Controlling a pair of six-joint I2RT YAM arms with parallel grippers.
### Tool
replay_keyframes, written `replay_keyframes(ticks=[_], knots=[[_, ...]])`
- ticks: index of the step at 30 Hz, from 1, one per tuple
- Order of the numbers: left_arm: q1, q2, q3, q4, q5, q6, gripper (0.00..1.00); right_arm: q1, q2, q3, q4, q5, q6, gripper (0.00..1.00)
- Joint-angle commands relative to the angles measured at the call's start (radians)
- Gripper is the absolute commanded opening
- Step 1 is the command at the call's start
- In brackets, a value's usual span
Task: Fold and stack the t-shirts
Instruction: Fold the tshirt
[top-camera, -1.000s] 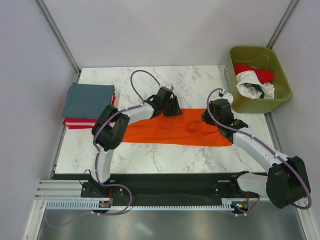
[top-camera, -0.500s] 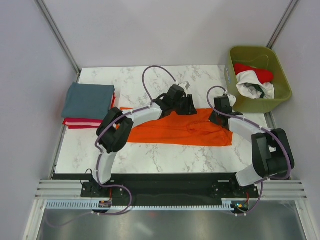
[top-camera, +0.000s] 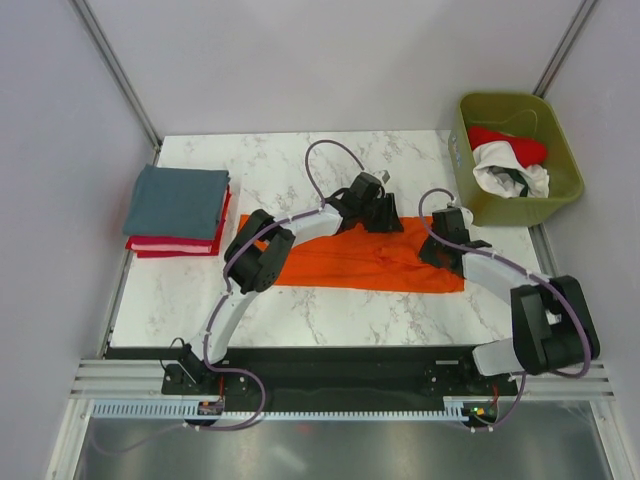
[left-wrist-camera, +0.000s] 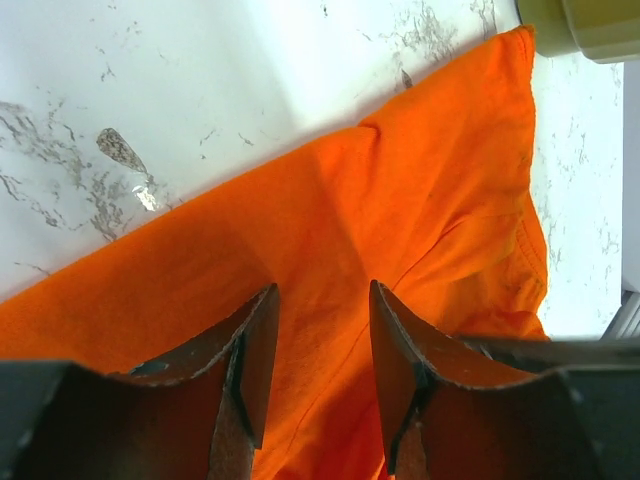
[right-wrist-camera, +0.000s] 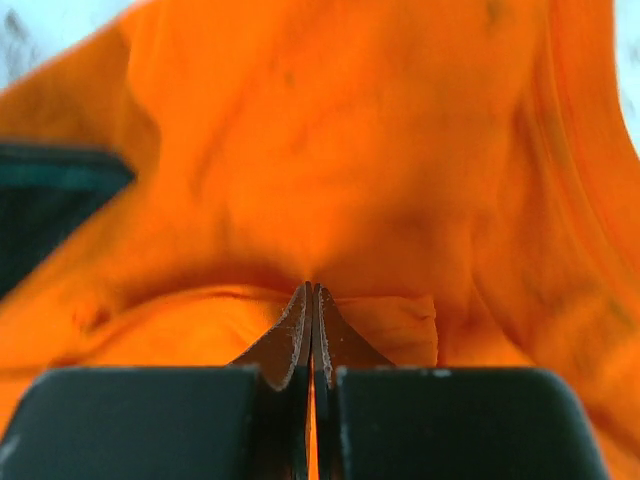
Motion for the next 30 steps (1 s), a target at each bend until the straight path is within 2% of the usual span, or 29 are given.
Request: replay_keyframes(ticks=[1, 5, 9, 13, 15, 20, 23, 27, 30], knots=[[-0.007, 0.017, 0.037, -0.04, -0.023, -0.023, 0.49, -0.002, -0.166, -0.061, -0.07, -0.067, 0.007, 0.0], [-0.007, 0.017, 0.038, -0.044, -0.029, -0.016, 0.49, -0.004, -0.388, -0.132, -0.155, -0.089, 0.006, 0.0], [-0.01, 0.0, 0.038, -0.044, -0.036, 0.002, 0.49, -0.004, -0.47, -0.131, -0.186, -0.074, 0.018, 0.0], [-0.013, -0.043, 0.024, -0.043, -0.039, 0.03, 0.49, -0.004, -0.404, -0.034, -0.17, 0.026, 0.009, 0.0], [-0.018, -0.069, 0.014, -0.041, -0.054, 0.043, 0.49, -0.005, -0.309, 0.025, -0.138, 0.054, -0.008, 0.0], [-0.021, -0.071, 0.02, -0.044, -0.063, 0.043, 0.49, -0.004, -0.049, 0.13, -0.084, 0.049, -0.045, 0.0], [-0.021, -0.043, 0.035, -0.044, -0.059, 0.033, 0.49, -0.004, 0.027, 0.145, -0.086, 0.034, -0.054, 0.0], [-0.021, -0.016, 0.05, -0.049, -0.062, 0.028, 0.49, -0.001, -0.036, 0.02, -0.084, 0.002, -0.037, 0.0], [-0.02, -0.003, 0.06, -0.057, -0.072, 0.033, 0.49, -0.001, -0.197, -0.102, -0.129, -0.026, -0.014, 0.0]])
